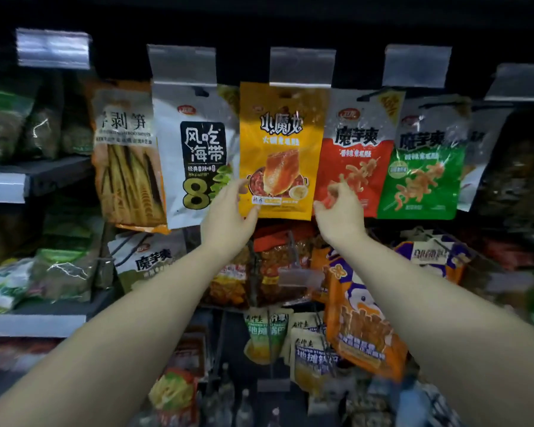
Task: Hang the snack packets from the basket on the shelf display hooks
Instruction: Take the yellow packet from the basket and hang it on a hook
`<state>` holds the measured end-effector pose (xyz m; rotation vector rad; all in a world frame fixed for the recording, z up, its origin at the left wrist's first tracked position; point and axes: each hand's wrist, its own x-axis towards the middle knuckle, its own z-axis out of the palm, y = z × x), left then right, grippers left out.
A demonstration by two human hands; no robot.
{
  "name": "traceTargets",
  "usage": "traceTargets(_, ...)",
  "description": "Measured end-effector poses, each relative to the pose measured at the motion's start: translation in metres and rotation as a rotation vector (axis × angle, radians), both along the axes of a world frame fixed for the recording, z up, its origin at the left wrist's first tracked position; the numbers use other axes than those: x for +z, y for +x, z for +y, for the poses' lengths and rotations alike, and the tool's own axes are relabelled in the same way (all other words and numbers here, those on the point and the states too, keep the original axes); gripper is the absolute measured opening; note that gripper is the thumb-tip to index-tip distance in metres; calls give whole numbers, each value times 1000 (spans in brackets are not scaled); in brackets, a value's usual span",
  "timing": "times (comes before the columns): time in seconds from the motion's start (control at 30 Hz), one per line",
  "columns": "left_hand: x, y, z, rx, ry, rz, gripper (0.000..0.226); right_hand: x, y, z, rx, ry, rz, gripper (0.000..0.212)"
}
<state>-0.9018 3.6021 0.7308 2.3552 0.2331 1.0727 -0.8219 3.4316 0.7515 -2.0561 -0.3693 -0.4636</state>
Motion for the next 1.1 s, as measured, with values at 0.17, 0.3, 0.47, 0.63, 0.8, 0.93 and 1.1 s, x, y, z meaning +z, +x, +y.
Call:
traceTargets(0.17, -25, -28, -11, -68, 28, 80, 45, -23, -34, -19, -63, -62, 19, 38)
traceTargets(0.3, -48, -52, -19, -80, -4, 125, 39, -50, -58, -31, -64, -118, 48, 35)
traceTargets(0.47, -81, -78, -30, -69, -58, 192, 32, -91, -81, -39, -10, -154, 85, 34)
traceTargets(0.63, -142, -102, -46, -1, -125, 329, 31, -149, -103, -47, 79, -242, 138, 35)
traceTargets(0.8, -232, -128, -63, 16, -199, 489, 29, -233, -125, -56, 185, -349, 181, 30)
traceTargets(0.93, -317, -150, -71, -16, -241, 633, 22, -313, -146, -64, 237, -434, 270, 29)
traceTargets(1.1, -456, -169, -68, -47, -217, 819, 13, -455, -166, -64, 220, -444, 419, 34)
